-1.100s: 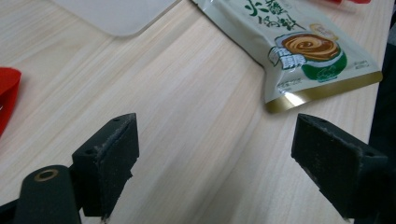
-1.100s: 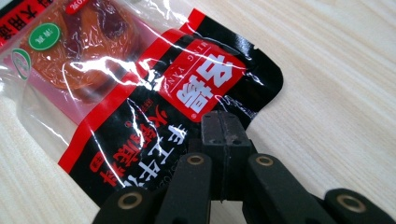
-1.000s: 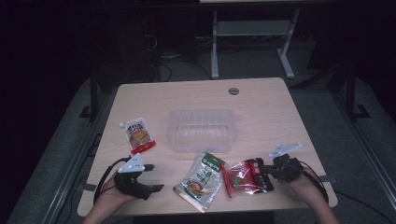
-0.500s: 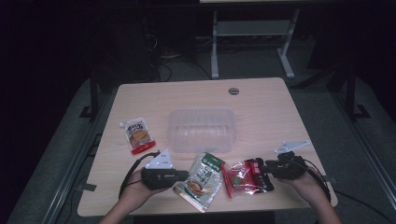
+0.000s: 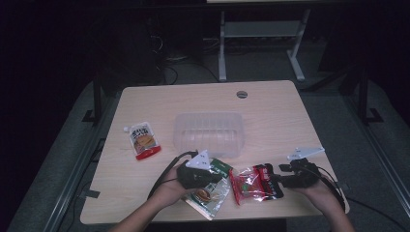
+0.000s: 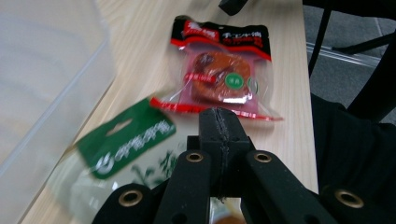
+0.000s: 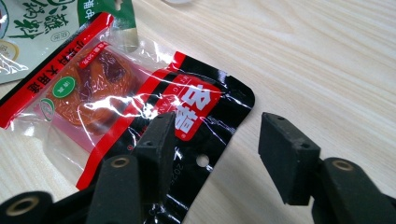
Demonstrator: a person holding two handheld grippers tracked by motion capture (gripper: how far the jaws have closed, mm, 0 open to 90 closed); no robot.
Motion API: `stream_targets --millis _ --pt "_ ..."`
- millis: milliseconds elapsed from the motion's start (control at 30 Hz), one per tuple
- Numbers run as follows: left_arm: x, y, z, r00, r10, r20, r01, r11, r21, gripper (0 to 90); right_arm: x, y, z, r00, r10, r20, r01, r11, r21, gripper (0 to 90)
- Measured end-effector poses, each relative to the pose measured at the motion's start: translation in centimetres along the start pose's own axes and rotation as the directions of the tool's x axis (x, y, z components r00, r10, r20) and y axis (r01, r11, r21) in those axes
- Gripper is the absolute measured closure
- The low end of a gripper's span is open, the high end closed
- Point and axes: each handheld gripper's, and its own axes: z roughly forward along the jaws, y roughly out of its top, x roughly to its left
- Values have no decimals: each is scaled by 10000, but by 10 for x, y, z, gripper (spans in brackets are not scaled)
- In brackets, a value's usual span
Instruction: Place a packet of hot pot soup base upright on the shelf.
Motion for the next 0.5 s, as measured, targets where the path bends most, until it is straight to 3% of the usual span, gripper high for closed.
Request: stream_targets --millis 300,500 --pt "5 12 33 9990 187 396 -190 9998 65 896 0 -8 -6 9996 157 237 -156 9998 -78 418" --pt "3 13 54 9980 363 525 -382 9986 360 896 -3 -10 -8 9993 245 297 -234 9991 -361 413"
